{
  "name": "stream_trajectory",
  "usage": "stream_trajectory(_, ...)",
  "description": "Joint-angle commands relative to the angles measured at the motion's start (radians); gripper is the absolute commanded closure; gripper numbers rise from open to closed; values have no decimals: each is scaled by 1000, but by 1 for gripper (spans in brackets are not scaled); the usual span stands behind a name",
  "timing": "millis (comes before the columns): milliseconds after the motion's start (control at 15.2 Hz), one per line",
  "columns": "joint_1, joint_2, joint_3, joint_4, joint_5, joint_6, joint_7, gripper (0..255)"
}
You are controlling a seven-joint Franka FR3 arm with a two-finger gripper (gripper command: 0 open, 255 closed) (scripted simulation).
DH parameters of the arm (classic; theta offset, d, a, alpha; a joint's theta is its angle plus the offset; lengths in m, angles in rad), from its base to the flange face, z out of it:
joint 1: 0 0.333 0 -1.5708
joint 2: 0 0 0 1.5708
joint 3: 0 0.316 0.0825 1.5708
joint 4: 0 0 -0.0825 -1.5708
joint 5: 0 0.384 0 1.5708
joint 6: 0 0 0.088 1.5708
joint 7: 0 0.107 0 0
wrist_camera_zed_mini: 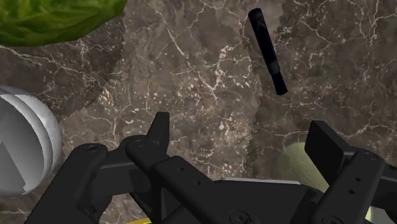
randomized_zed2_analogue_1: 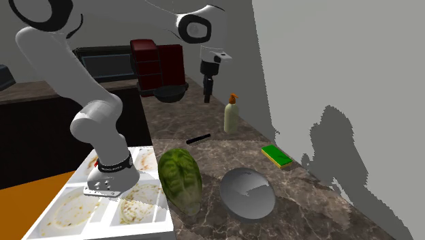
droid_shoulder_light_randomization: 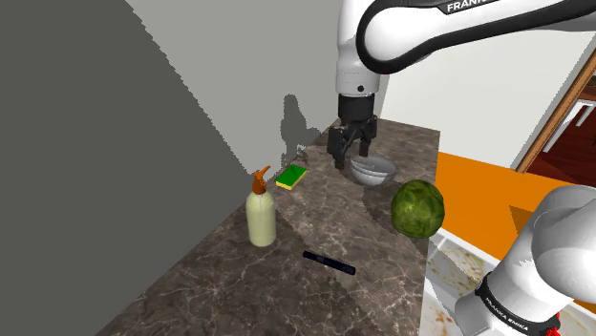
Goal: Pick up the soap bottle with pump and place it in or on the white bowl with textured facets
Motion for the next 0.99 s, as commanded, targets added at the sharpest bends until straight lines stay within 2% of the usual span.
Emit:
stream_trajectory(0,9,62,27,45,9,26,47,0)
stream_trajectory(396,31,260,89,206,2,89,178,0)
stream_trajectory(924,86,548,136,497,-64,115,349,0)
